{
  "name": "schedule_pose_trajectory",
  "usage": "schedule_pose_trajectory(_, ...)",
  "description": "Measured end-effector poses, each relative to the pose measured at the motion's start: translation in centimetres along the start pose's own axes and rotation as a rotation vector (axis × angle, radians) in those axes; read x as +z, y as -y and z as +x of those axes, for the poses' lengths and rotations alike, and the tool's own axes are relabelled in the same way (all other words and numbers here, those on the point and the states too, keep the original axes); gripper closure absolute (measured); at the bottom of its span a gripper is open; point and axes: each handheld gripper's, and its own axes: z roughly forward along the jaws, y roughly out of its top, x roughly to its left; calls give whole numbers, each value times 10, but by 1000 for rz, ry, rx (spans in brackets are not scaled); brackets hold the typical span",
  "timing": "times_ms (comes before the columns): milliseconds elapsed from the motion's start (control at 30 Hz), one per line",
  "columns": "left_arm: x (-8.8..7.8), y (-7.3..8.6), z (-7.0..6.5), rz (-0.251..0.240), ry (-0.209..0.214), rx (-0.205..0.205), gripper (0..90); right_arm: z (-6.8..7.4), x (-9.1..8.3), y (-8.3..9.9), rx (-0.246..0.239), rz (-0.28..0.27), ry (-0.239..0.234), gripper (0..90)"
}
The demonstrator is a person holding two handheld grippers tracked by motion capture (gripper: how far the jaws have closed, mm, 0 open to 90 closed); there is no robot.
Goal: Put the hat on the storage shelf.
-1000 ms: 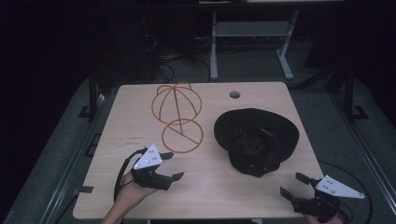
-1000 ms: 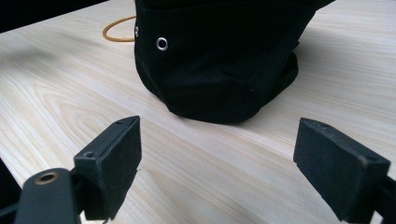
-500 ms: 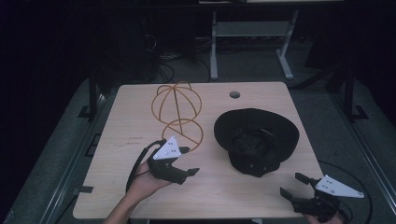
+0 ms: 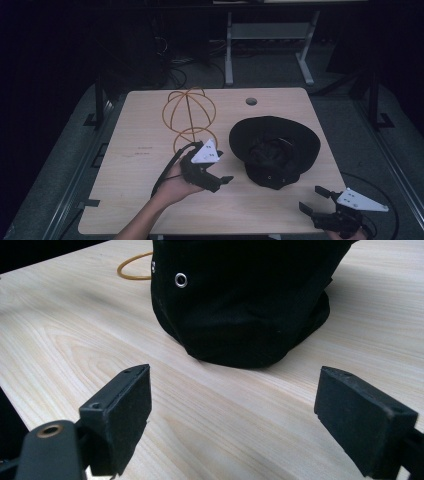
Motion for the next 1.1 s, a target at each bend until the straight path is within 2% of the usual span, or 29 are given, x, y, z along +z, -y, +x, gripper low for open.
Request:
schedule_pose_trajectory(167,11,-17,-2,-14,-11,28,197,0,-1,0,5,-15,-8,147)
schedule_pose_trajectory(233,15,-23,-1,-2,-8,45,197,0,-1,0,3,-13,-12,147)
schedule_pose_trajectory(333,23,-28,1,10,0,44,197,0,-1,0,4,-10,-14,147)
schedule_pose_trajectory(400,28,-31,2,24,4,47,194,0,-2,-1,0,-20,-15,147)
schedule_pose_trajectory(600,46,-37,3,95,7,91,224,0,-1,1,3,-12,-22,147)
schedule_pose_trajectory(767,57,-35,7,118,5,124,350,1,-2,0,3,-17,-23,148)
schedule_pose_trajectory(867,61,-33,9,148,3,142,421,1,0,1,4,-12,-29,147)
schedule_pose_trajectory(933,62,-33,10,149,5,141,444,1,0,1,5,-8,-28,147)
schedule_pose_trajectory(1000,64,-32,9,147,13,149,546,1,0,1,2,-8,-28,147)
schedule_pose_trajectory(1100,65,-33,7,141,20,167,626,2,0,1,-2,-10,-27,148)
